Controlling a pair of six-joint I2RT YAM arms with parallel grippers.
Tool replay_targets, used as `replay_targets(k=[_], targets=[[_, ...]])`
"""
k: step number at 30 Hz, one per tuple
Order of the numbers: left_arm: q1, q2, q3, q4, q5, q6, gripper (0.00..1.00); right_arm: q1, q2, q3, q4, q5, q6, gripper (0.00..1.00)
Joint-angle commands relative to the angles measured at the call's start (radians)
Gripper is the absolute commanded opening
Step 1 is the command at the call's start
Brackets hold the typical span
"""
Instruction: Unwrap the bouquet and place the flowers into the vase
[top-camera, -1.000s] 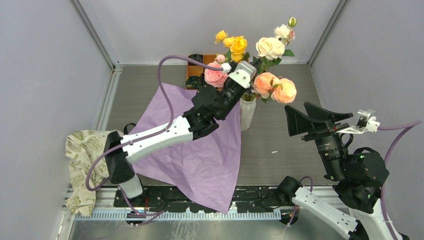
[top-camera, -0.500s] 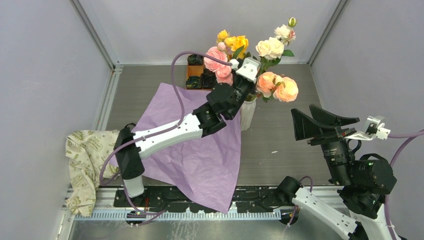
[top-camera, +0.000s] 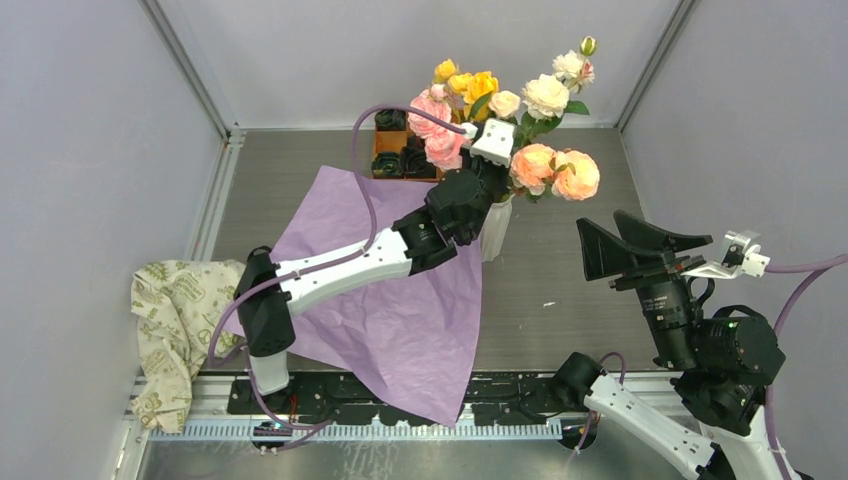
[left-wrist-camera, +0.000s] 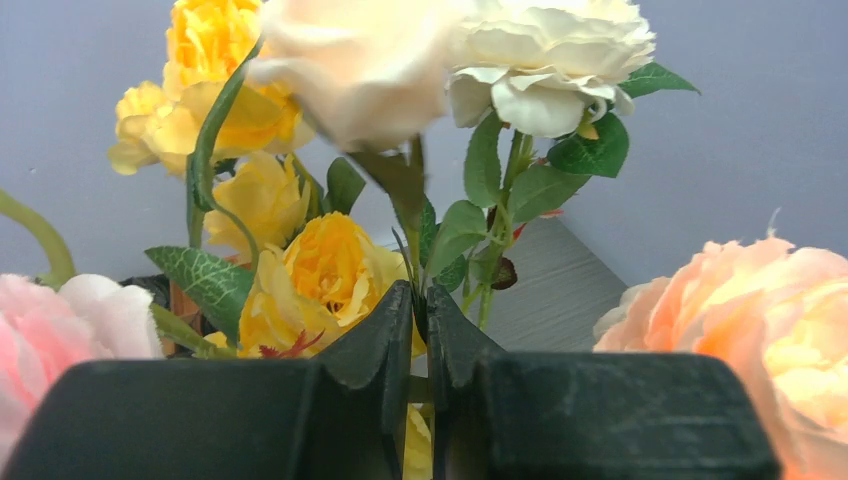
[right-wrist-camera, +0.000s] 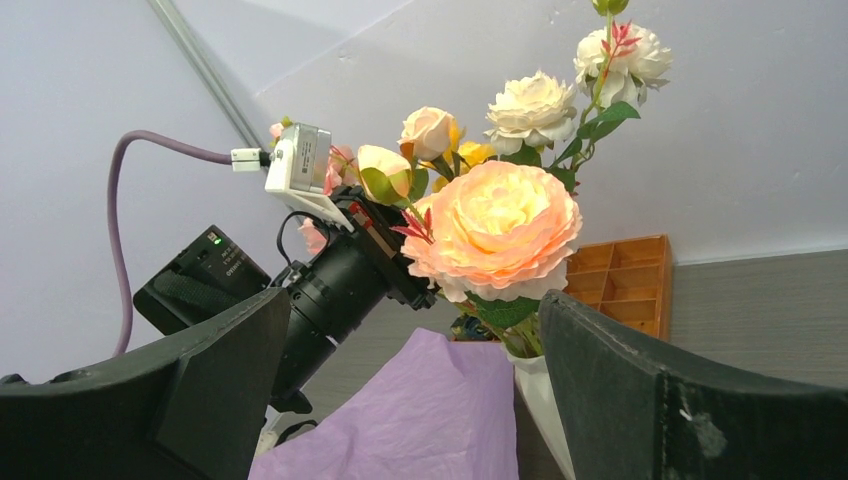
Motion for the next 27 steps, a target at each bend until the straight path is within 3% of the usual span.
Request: replay_targets(k=[1,10,16,27], targets=[[-0.004,-0.003,-0.007,0.002,-0.081,-0.033,0.13,-0.001,0.012,-0.001,0.03,0.002,0.013,1.0],[-0.012,-0.053,-0.039,-0.077,-0.089,-0.114,0.34,-0.001,0.022,-0.004,0.039,-0.002,0.024,0.99],[-0.023,-0.09,-0.038,-0.128,-0.074,-0.127,0.4,-0.001,0.026,-0.005,0.041,-0.007,0.035,0.99],[-0.085,-0.243,-0.123,-0.164,-0.11,-0.131,0.4,-0.001,0.03,0.002,0.017,0.035,0.062,0.99]])
